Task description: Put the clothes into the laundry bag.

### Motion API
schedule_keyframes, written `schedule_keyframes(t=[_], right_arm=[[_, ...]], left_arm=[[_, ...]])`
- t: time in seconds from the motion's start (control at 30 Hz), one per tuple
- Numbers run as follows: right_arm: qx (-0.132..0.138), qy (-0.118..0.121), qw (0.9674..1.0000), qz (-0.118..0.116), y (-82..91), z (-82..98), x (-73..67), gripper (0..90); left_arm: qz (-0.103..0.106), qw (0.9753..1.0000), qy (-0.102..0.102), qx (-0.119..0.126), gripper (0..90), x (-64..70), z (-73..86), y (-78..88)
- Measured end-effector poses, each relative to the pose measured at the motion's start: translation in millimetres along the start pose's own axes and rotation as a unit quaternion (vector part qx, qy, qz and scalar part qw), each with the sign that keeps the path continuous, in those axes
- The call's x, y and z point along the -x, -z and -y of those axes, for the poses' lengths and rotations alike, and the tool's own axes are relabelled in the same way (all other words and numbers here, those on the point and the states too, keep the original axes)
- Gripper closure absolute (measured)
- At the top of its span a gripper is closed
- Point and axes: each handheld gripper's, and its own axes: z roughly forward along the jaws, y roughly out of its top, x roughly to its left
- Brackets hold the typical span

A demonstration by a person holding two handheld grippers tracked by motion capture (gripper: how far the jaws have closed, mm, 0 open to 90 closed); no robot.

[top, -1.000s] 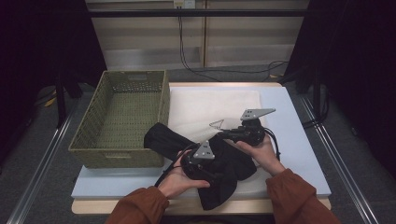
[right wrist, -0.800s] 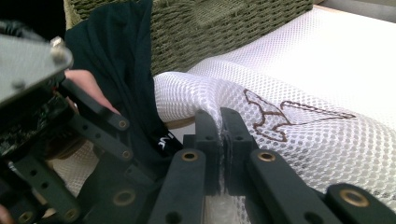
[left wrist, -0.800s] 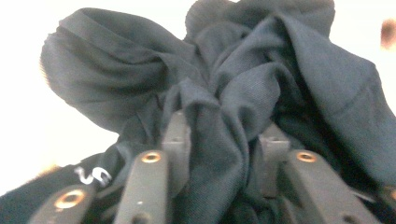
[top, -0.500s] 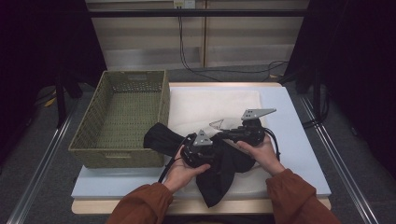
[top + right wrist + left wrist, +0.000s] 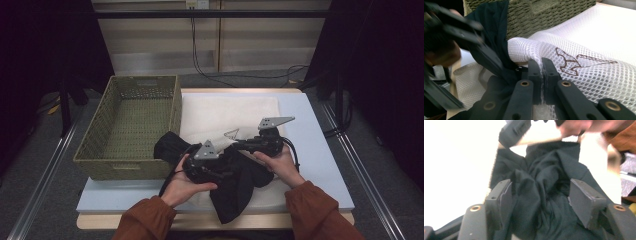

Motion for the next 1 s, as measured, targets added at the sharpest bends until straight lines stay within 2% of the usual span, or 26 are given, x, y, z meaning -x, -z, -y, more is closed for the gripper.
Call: schedule_keyframes(t=[0.1, 0.23, 0.27, 0.3, 0.37, 0.4, 0.43, 0.47, 0.57, 0.6, 0.63, 0.7, 0.73, 0.8, 0.83, 0.87, 0.93, 1.0], right_arm=[[0.001, 0.002, 1.0, 0.001, -0.3, -0.3, -0.2, 87.6], [0.0, 0.001, 1.0, 0.001, 0.2, -0.7, -0.5, 87.5], [0.0, 0.002, 1.0, 0.001, 0.2, -0.7, -0.5, 87.6], [0.0, 0.002, 1.0, 0.001, 0.2, -0.6, -0.3, 87.6], [0.0, 0.001, 1.0, 0.002, 0.1, -0.6, 0.0, 87.6], [0.0, 0.001, 1.0, 0.001, 0.1, -0.6, -0.2, 87.6], [0.0, 0.002, 1.0, 0.002, 0.2, -0.7, -0.4, 87.6], [0.0, 0.002, 1.0, 0.002, 0.1, -0.7, -0.5, 87.6], [-0.001, 0.002, 1.0, 0.001, -0.3, -0.8, -0.3, 87.5], [-0.001, 0.002, 1.0, 0.001, -0.3, -0.8, -0.4, 87.6], [0.0, 0.003, 1.0, 0.002, -0.2, -0.8, -0.4, 87.5], [-0.001, 0.001, 1.0, 0.002, -0.1, -0.8, -0.3, 87.5], [-0.001, 0.002, 1.0, 0.001, -0.3, -0.7, -0.2, 87.5], [-0.001, 0.003, 1.0, 0.001, -0.4, -0.7, -0.2, 87.5], [-0.001, 0.002, 1.0, 0.001, -0.4, -0.8, -0.3, 87.5], [-0.001, 0.002, 1.0, 0.001, -0.4, -0.7, -0.3, 87.5], [-0.001, 0.003, 1.0, 0.001, -0.4, -0.8, -0.4, 87.5], [-0.001, 0.002, 1.0, 0.001, -0.1, -1.0, -0.7, 87.5]], left_arm=[[-0.018, 0.9996, 0.009, 0.021, 32.4, -6.8, 2.1, 23.5], [-0.05, 0.9977, 0.023, 0.04, 32.3, -22.8, 8.0, 57.0], [-0.055, 0.9966, 0.038, 0.048, 32.4, -26.0, 10.4, 64.8], [-0.06, 0.9963, 0.037, 0.049, 32.4, -30.2, 12.8, 72.5], [-0.084, 0.9944, 0.037, 0.052, 32.4, -36.8, 18.1, 86.5], [-0.097, 0.9931, 0.042, 0.051, 32.3, -40.9, 20.7, 93.7], [-0.099, 0.9919, 0.054, 0.058, 31.8, -45.3, 23.6, 100.0], [-0.106, 0.9905, 0.064, 0.06, 31.0, -49.6, 26.4, 104.3], [-0.134, 0.9871, 0.076, 0.046, 26.1, -60.0, 35.4, 111.2], [-0.146, 0.9847, 0.086, 0.043, 24.0, -62.1, 38.5, 111.1], [-0.149, 0.9842, 0.089, 0.036, 21.1, -63.8, 41.0, 110.5], [-0.152, 0.9839, 0.092, 0.021, 20.8, -67.2, 44.6, 108.6], [-0.143, 0.9845, 0.1, 0.017, 20.8, -69.0, 46.2, 108.3], [-0.139, 0.985, 0.102, 0.012, 23.9, -69.5, 49.8, 104.4], [-0.134, 0.9863, 0.096, 0.01, 28.0, -69.4, 51.2, 101.3], [-0.143, 0.986, 0.085, 0.005, 33.9, -67.5, 50.8, 99.9], [-0.126, 0.9884, 0.082, 0.017, 44.8, -67.0, 48.3, 103.0], [-0.136, 0.9868, 0.082, 0.032, 58.6, -66.1, 45.8, 106.9]])
